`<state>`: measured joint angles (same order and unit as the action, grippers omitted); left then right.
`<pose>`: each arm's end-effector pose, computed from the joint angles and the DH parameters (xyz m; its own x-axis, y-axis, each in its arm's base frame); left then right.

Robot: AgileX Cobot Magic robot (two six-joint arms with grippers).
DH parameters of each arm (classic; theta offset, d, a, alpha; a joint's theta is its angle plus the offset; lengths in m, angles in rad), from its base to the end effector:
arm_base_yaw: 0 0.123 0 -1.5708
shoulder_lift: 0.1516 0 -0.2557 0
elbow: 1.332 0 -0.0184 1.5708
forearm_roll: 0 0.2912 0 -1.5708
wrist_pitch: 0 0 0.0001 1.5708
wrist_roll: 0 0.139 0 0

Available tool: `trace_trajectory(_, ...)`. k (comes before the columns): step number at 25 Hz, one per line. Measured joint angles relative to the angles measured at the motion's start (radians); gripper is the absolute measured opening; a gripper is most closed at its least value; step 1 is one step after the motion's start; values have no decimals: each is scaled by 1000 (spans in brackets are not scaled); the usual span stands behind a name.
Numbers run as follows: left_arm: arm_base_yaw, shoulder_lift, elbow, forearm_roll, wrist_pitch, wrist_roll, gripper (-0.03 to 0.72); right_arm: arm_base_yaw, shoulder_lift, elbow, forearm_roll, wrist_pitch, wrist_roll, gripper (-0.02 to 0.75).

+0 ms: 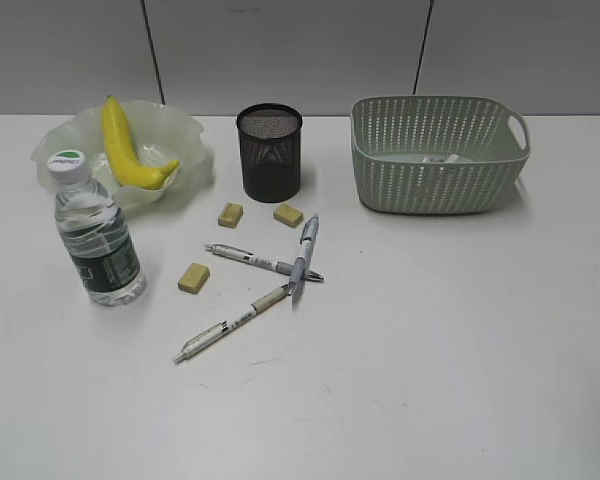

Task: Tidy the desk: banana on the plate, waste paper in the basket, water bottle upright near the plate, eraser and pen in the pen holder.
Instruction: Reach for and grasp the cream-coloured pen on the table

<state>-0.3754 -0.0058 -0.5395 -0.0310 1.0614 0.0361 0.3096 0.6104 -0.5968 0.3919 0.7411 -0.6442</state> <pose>0.0892 -0.0392 0.2893 -0.3785 0.1717 -0.9095 0.3974 0.9176 0.0078 0.1916 0.0990 0.2603 -0.3580 -0.4607 -0.8121 -0.6545 0.7441 -0.1336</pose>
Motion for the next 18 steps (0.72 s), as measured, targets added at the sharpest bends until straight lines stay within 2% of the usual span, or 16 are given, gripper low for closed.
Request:
trace_trajectory(5, 0, 0, 0, 0, 0, 0, 490, 0, 388, -149, 158, -37, -287, 381)
trace_trajectory(8, 0, 0, 0, 2, 0, 0, 490, 7, 582, -271, 204, -27, -417, 381)
trace_trajectory(15, 0, 0, 0, 3, 0, 0, 490, 166, 945, -600, 203, 5, -623, 381)
trace_trajectory(18, 0, 0, 0, 3, 0, 0, 490, 233, 1068, -719, 151, 15, -646, 381)
